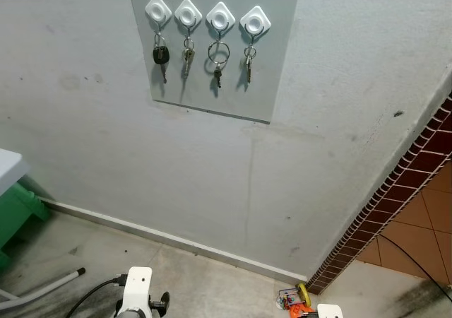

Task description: Hang keys on a hook

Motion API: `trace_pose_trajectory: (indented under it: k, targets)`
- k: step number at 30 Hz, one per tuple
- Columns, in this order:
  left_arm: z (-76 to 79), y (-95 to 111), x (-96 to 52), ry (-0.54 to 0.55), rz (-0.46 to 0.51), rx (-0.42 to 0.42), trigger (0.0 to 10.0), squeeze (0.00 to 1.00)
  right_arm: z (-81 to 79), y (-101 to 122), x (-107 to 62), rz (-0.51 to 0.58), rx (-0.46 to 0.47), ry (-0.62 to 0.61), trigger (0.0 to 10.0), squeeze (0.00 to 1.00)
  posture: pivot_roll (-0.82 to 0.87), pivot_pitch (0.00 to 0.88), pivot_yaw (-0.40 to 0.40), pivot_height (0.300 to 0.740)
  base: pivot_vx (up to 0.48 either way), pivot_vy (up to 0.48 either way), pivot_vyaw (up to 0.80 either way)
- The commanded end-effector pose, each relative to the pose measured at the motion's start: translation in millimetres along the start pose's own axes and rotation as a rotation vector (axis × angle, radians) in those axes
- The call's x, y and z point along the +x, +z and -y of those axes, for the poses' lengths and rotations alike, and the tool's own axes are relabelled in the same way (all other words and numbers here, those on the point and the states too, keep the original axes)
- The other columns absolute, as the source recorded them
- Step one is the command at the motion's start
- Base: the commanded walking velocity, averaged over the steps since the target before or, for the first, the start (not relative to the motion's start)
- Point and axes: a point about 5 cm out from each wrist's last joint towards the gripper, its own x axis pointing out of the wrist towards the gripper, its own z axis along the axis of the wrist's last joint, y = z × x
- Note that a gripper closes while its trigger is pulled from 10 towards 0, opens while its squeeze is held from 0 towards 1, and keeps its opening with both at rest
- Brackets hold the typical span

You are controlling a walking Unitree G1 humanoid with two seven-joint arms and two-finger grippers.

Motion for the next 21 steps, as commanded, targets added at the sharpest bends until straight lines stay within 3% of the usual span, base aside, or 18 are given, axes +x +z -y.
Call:
trace_pose_trajectory:
  k: [1,21]
  targets:
    - [-1.9,-0.5,0.0,0.004,-0.011,0.005,10.0,0.0,-0.4,1.3,0.6,-0.002,0.005,-0.013,10.0,0.0,-0.07,0.0,0.017,0.74,0.0,0.0,0.0]
    - [-4.5,-2.3,-0.7,0.005,-0.021,0.006,10.0,0.0,-3.3,0.4,1.2,-0.018,-0.017,-0.024,10.0,0.0,-0.06,0.0,0.021,0.74,0.0,0.0,0.0]
